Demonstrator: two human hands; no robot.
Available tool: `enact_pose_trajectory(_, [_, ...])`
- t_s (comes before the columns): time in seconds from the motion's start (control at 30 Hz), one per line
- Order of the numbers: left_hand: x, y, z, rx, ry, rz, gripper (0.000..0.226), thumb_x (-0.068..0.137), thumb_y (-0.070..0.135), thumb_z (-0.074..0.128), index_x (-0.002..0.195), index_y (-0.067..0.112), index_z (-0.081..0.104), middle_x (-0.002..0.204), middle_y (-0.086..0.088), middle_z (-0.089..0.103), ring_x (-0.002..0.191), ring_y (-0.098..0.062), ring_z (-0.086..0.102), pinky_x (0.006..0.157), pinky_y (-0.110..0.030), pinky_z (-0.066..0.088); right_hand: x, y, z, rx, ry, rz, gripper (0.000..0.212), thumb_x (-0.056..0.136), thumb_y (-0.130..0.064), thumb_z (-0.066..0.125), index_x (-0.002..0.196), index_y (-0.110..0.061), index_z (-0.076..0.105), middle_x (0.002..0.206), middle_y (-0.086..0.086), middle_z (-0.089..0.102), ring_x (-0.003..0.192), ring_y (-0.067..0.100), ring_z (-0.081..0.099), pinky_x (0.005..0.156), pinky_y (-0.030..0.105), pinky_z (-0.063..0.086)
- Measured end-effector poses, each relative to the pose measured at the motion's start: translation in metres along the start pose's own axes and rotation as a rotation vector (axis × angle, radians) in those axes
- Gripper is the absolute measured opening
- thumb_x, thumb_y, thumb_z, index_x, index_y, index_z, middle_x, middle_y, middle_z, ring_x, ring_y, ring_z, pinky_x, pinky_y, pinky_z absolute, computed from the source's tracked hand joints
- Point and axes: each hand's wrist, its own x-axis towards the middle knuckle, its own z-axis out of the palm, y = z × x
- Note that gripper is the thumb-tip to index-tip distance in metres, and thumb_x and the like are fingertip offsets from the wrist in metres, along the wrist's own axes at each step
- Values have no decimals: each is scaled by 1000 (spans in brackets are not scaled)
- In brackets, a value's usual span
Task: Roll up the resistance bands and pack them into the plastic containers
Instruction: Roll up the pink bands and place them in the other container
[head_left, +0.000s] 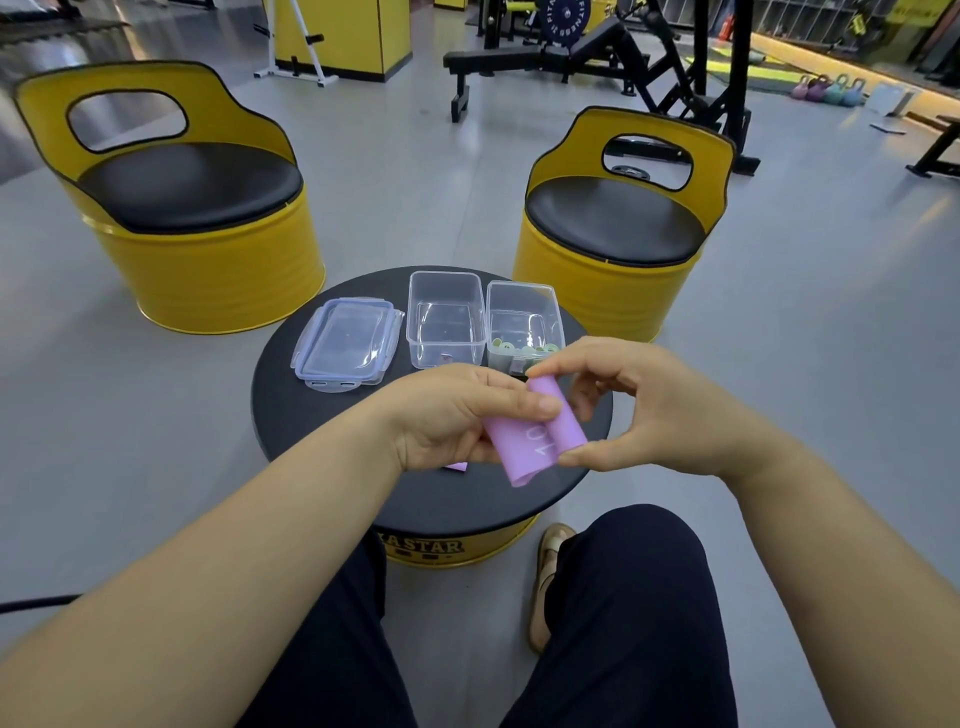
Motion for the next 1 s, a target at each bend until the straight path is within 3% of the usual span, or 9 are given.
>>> enact_pose_trajectory(0.13, [0, -1, 0, -20, 49, 44, 25, 68, 16, 65, 89, 3, 65, 80, -10, 66, 61, -14, 65, 51, -22, 51, -1, 2, 0, 44, -9, 60, 63, 65, -31, 83, 122, -31, 55, 115, -9, 58, 94, 13, 57, 81, 25, 52])
enact_pose_trajectory(0.23, [2, -2, -3, -77, 103, 103, 31, 66, 18, 67, 93, 3, 65, 84, -9, 67, 69, -14, 66, 57, -22, 54, -3, 2, 6, 283, 105, 147, 66, 62, -27, 76, 123, -29, 52, 121, -10, 57, 89, 8, 59, 82, 28, 54])
enact_pose_trajectory(0.4, [8, -6, -4, -170, 185, 216, 31, 63, 19, 70, 91, 6, 67, 87, -7, 71, 80, -16, 68, 75, -26, 58, -2, 7, 32, 502, 398, 268, 36, 72, -43, 65, 102, -25, 61, 87, -9, 69, 76, 10, 64, 75, 28, 54])
enact_pose_trajectory(0.47, [10, -8, -3, -195, 209, 252, 27, 63, 18, 70, 87, 7, 67, 86, -6, 71, 80, -17, 67, 78, -27, 57, 1, 8, 42, 536, 459, 287, 28, 80, -47, 65, 96, -25, 64, 85, -5, 71, 77, 20, 66, 77, 35, 56])
enact_pose_trajectory(0.63, [11, -10, 1, -180, 241, 288, 33, 65, 16, 71, 96, 6, 67, 95, -12, 70, 89, -23, 67, 90, -35, 53, 5, 5, 49, 534, 599, 281, 6, 88, -28, 61, 88, -24, 65, 80, -6, 73, 78, 14, 69, 74, 26, 55])
enact_pose_trajectory(0.73, [7, -10, -1, -122, 237, 287, 25, 70, 13, 70, 95, 11, 68, 89, -6, 72, 87, -19, 67, 86, -33, 54, 5, 2, 47, 517, 600, 260, 5, 88, -19, 62, 90, -22, 66, 79, -3, 72, 76, 8, 68, 68, 16, 51])
enact_pose_trajectory(0.83, [2, -8, -2, -21, 250, 287, 23, 72, 20, 71, 94, 17, 69, 84, -3, 70, 82, -16, 66, 68, -25, 55, 5, 1, 43, 501, 573, 243, 9, 85, -16, 65, 92, -21, 66, 84, 9, 71, 77, 10, 67, 69, 16, 51])
enact_pose_trajectory(0.9, [0, -7, -3, 41, 296, 302, 16, 73, 24, 72, 89, 20, 72, 83, -5, 69, 81, -17, 65, 66, -24, 55, 4, 1, 40, 489, 549, 223, 12, 83, -13, 67, 93, -21, 66, 84, 13, 69, 75, 9, 66, 68, 15, 51])
enact_pose_trajectory(1.0, [-2, -5, -3, 122, 347, 321, 10, 79, 21, 72, 88, 21, 73, 87, -10, 72, 84, -25, 68, 76, -31, 58, 3, 0, 38, 505, 524, 208, 17, 83, -5, 66, 94, -19, 66, 73, -6, 68, 69, 0, 64, 65, 10, 47])
